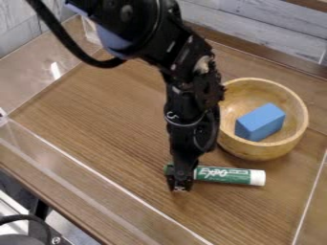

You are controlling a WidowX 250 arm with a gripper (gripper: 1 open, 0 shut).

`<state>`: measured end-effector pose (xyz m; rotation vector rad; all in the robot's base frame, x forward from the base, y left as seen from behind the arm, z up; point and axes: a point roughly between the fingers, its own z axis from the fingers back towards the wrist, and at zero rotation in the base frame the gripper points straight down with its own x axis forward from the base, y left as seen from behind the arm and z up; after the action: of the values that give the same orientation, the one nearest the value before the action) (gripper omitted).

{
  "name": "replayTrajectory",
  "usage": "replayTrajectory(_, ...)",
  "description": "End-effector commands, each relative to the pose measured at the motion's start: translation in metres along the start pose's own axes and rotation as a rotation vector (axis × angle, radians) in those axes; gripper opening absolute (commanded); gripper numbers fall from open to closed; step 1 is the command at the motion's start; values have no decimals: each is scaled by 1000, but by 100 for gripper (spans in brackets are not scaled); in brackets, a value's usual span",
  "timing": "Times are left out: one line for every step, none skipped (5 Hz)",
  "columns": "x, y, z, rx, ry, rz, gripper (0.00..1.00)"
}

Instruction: Put the green marker in the brown bowl

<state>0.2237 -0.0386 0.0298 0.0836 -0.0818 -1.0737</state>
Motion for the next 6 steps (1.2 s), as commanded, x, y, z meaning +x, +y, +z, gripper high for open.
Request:
replayTrajectory(7,3,3,29,-24,-9,100)
replayTrajectory(7,2,0,31,-27,-3,0)
replayTrajectory(7,2,-1,34,-32,2,0)
replayTrajectory(8,2,-1,34,-40,7,0)
replayTrajectory(8,2,-2,34,-40,8,0)
replayTrajectory(8,2,-3,35,-41,10,0)
